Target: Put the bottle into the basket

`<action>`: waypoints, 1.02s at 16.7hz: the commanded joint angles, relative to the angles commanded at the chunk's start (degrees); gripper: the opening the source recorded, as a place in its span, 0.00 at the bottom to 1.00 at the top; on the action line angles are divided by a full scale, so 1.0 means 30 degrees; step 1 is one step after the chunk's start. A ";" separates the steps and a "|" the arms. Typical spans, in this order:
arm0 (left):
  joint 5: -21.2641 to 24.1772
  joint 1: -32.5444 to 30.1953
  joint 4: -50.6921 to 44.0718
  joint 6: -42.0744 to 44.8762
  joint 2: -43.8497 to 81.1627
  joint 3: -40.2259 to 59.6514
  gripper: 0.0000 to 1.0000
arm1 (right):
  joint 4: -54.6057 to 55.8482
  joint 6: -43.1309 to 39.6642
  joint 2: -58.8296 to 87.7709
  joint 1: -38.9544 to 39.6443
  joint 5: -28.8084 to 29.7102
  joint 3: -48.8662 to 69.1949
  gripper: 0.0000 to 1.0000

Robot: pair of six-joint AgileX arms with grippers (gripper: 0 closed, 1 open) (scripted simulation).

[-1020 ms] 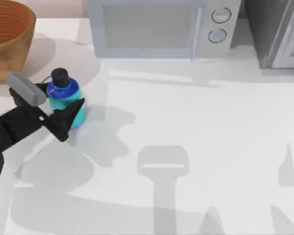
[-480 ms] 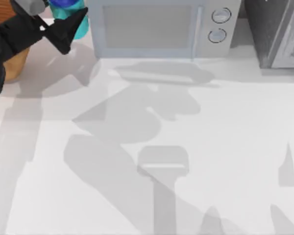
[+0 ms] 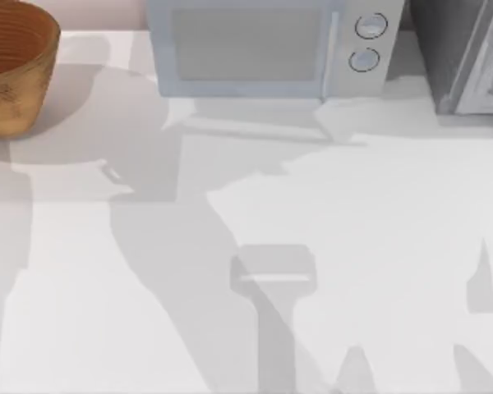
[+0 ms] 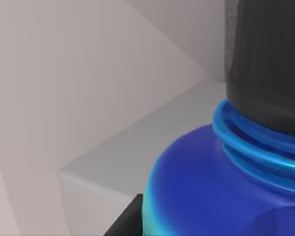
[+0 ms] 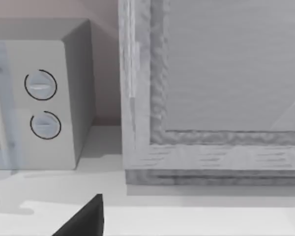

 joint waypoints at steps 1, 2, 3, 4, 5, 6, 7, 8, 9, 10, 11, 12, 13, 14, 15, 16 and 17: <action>0.0791 0.1131 -0.1378 0.0350 0.0035 0.0511 0.00 | 0.0000 0.0000 0.0000 0.0000 0.0000 0.0000 1.00; 0.1462 0.2250 -0.2575 0.0731 0.0092 0.0849 0.00 | 0.0000 0.0000 0.0000 0.0000 0.0000 0.0000 1.00; 0.2008 0.3260 -0.3580 0.1112 0.0132 0.1042 0.00 | 0.0000 0.0000 0.0000 0.0000 0.0000 0.0000 1.00; 0.2381 0.4096 -0.4396 0.1459 0.0147 0.1251 0.00 | 0.0000 0.0000 0.0000 0.0000 0.0000 0.0000 1.00; 0.2596 0.4750 -0.5023 0.1763 0.0165 0.1535 0.00 | 0.0000 0.0000 0.0000 0.0000 0.0000 0.0000 1.00; 0.2696 0.5221 -0.5462 0.2012 0.0178 0.1828 0.00 | 0.0000 0.0000 0.0000 0.0000 0.0000 0.0000 1.00; 0.2695 0.5502 -0.5713 0.2175 0.0170 0.2057 0.00 | 0.0000 0.0000 0.0000 0.0000 0.0000 0.0000 1.00; 0.2678 0.5590 -0.5790 0.2229 0.0163 0.2133 0.00 | 0.0000 0.0000 0.0000 0.0000 0.0000 0.0000 1.00; 0.2678 0.5590 -0.5790 0.2229 0.0163 0.2133 0.00 | 0.0000 0.0000 0.0000 0.0000 0.0000 0.0000 1.00; 0.2678 0.5590 -0.5790 0.2229 0.0163 0.2133 0.00 | 0.0000 0.0000 0.0000 0.0000 0.0000 0.0000 1.00; 0.2678 0.5590 -0.5790 0.2229 0.0163 0.2133 0.00 | 0.0000 0.0000 0.0000 0.0000 0.0000 0.0000 1.00; 0.2638 0.5537 -0.5755 0.2244 0.0144 0.2082 0.00 | 0.0000 0.0000 0.0000 0.0000 0.0000 0.0000 1.00; 0.2578 0.5491 -0.5694 0.2195 0.0199 0.2071 0.00 | 0.0000 0.0000 0.0000 0.0000 0.0000 0.0000 1.00; 0.2372 0.5325 -0.5436 0.2039 0.0360 0.2029 0.00 | 0.0000 0.0000 0.0000 0.0000 0.0000 0.0000 1.00; 0.2160 0.5107 -0.4986 0.1862 0.0543 0.1981 0.00 | 0.0000 0.0000 0.0000 0.0000 0.0000 0.0000 1.00; 0.1959 0.4904 -0.4487 0.1690 0.0715 0.1932 0.00 | 0.0000 0.0000 0.0000 0.0000 0.0000 0.0000 1.00; 0.1797 0.4672 -0.4131 0.1524 0.0888 0.1884 0.00 | 0.0000 0.0000 0.0000 0.0000 0.0000 0.0000 1.00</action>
